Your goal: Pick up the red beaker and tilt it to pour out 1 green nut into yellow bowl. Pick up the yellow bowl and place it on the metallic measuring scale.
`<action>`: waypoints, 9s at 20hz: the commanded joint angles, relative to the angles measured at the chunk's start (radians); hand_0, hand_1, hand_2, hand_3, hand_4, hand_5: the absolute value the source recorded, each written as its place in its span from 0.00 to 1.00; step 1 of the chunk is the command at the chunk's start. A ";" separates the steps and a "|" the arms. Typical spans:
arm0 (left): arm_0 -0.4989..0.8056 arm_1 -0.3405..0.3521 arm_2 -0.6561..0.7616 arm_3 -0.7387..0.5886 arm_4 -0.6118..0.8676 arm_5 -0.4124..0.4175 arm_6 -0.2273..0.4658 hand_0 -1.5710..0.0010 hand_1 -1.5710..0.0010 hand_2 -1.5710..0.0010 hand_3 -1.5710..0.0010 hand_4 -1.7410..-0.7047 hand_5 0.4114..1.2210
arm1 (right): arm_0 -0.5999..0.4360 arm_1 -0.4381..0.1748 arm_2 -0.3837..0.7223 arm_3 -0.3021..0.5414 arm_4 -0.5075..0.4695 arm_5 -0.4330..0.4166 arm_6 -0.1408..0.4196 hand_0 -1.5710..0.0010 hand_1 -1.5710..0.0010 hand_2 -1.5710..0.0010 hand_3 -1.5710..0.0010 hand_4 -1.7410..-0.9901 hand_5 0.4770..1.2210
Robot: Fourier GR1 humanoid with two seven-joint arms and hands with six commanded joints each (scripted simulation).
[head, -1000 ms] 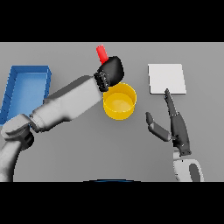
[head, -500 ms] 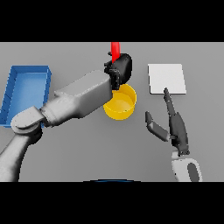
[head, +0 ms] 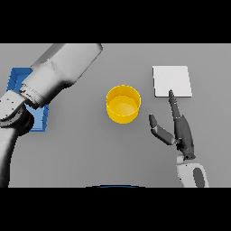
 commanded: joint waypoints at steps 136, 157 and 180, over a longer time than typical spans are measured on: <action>1.054 0.556 0.511 -0.729 1.123 0.579 0.613 1.00 1.00 1.00 1.00 0.96 0.37 | -0.835 -0.487 0.340 0.446 0.458 0.637 0.057 0.00 0.00 0.03 0.22 0.00 1.00; 1.063 0.566 0.521 -0.729 1.129 0.571 0.616 1.00 1.00 1.00 1.00 0.98 0.32 | -0.895 -0.481 0.221 0.946 0.511 0.387 -0.081 0.00 0.00 0.14 0.11 0.00 1.00; 1.039 0.541 0.506 -0.706 1.110 0.575 0.618 1.00 1.00 1.00 1.00 0.98 0.31 | -0.904 -0.473 0.236 0.970 0.528 0.414 -0.095 0.97 0.98 0.97 0.86 0.31 0.40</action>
